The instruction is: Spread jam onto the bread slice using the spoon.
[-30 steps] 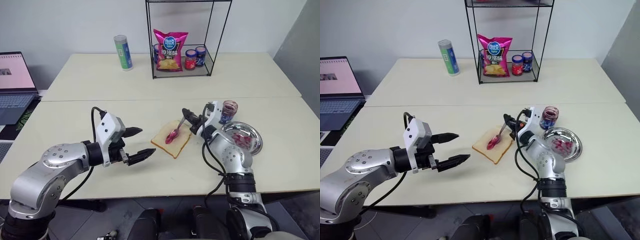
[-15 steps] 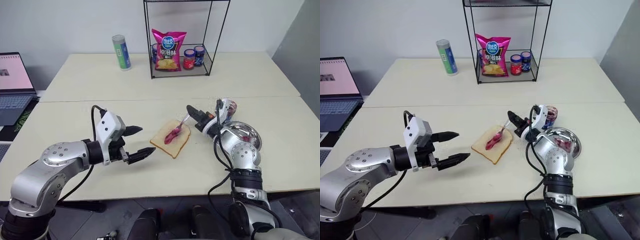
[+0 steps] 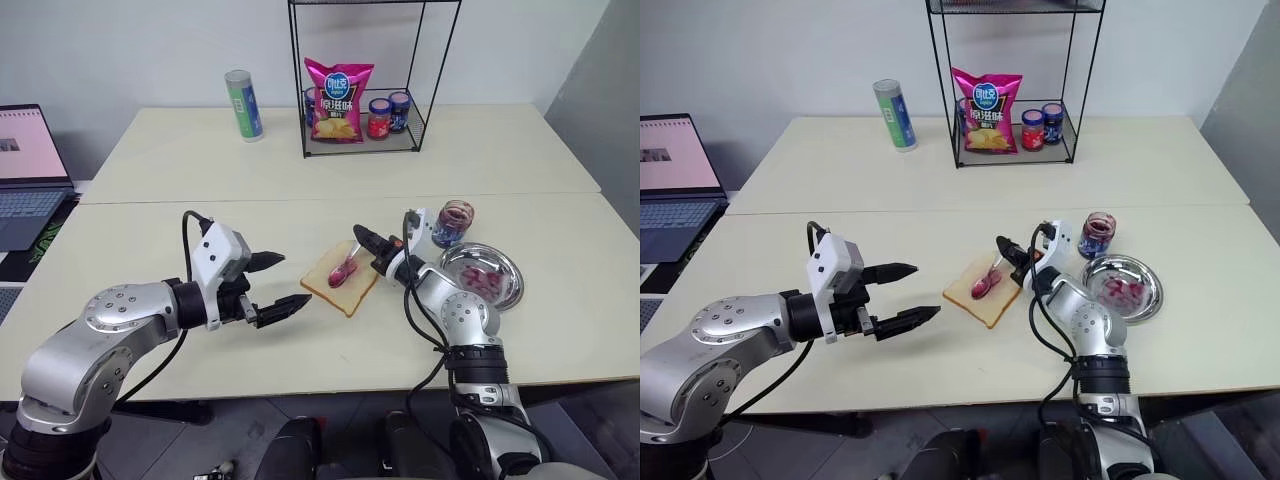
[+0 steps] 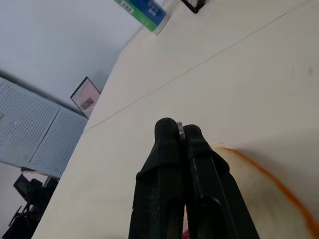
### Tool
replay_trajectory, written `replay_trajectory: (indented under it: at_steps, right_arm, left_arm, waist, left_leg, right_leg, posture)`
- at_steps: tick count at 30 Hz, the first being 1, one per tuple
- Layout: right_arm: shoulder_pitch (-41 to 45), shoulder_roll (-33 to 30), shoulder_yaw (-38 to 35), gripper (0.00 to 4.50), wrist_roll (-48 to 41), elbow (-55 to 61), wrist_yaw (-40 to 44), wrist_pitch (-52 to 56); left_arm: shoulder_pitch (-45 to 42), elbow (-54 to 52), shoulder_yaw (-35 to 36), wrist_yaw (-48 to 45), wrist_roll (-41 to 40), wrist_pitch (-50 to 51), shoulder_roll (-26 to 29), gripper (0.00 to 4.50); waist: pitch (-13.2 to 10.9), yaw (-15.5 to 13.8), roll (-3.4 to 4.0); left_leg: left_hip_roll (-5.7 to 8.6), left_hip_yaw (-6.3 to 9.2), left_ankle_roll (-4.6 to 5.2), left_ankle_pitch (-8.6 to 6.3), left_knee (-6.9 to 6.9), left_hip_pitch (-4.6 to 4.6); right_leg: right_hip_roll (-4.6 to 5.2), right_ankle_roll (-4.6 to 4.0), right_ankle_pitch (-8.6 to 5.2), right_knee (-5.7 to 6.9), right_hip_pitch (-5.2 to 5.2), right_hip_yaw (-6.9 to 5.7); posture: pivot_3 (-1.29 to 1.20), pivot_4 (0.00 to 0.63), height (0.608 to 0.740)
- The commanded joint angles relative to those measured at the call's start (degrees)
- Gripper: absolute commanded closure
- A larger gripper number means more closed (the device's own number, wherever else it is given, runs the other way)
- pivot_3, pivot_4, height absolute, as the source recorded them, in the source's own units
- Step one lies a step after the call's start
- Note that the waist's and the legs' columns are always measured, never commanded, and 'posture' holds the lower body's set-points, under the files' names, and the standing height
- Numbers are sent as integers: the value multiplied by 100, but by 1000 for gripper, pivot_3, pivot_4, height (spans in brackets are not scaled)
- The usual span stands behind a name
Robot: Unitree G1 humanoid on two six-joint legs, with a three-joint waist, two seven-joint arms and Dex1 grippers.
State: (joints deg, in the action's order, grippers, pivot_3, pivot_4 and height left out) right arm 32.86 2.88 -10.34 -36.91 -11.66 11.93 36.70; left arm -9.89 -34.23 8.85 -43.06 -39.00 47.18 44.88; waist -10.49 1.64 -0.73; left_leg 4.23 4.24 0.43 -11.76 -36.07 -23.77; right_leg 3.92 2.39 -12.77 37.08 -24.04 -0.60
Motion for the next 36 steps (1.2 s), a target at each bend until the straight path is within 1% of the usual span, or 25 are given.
replay_trajectory:
  at_steps: [1,6,10,15,18,22,30,33,36]
  right_arm:
    - [180,-27,-215,4469,229,-168,-211,-521]
    - [279,-24,-436,4469,144,-252,-305,-678]
    - [309,-52,-603,4469,-26,-98,-358,-573]
    - [7,-205,-497,4469,-872,681,99,518]
    - [-240,-261,-361,4469,-1032,972,207,852]
    - [-392,-143,-281,4469,-979,1031,103,847]
    - [-322,104,-157,4469,-691,762,-33,511]
    - [-301,39,-97,4469,-468,638,4,355]
    - [-344,-187,2,4469,-265,605,182,308]
  left_arm:
    - [-37,-82,49,14,-14,-74,64,0]
    - [-25,-81,1,30,-3,-95,15,0]
    - [-44,-65,-21,29,-1,-106,9,0]
    - [-33,-64,-27,24,-8,-121,12,0]
    - [-35,-56,-42,23,-2,-131,3,0]
    - [-37,-51,-51,19,7,-147,2,0]
    - [-61,-39,-58,-7,17,-154,22,0]
    - [-57,-45,-44,-26,9,-151,41,0]
    - [-38,-48,-26,-52,6,-154,62,0]
  waist:
    - [0,-8,0]
    - [0,-10,0]
    - [0,-10,0]
    - [0,-10,0]
    - [0,1,0]
    - [0,9,0]
    - [0,7,0]
    - [0,7,0]
    - [0,8,0]
  left_leg:
    - [1,1,0,0,0,0]
    - [2,2,-1,0,0,0]
    - [2,2,-1,1,0,0]
    - [1,2,-1,1,1,-2]
    - [-1,2,0,0,2,-2]
    - [-5,0,0,0,2,-1]
    - [-4,0,0,0,2,-2]
    - [-3,0,0,0,2,-1]
    - [-3,0,-1,0,2,-1]
  right_leg:
    - [0,0,0,0,0,-1]
    - [-2,1,0,-1,1,2]
    - [-2,0,0,0,1,2]
    - [-1,0,0,-1,0,3]
    - [-1,0,0,-1,0,3]
    - [-1,-1,-1,1,-1,1]
    - [-2,-1,-1,-2,-1,2]
    - [-2,-1,-1,-2,0,1]
    - [-3,-1,-1,-2,-1,1]
  posture:
    - [0,150,740]
    - [0,150,740]
    - [0,150,740]
    - [0,150,740]
    - [0,150,740]
    - [0,150,740]
    - [0,150,740]
    - [0,150,740]
    - [0,150,740]
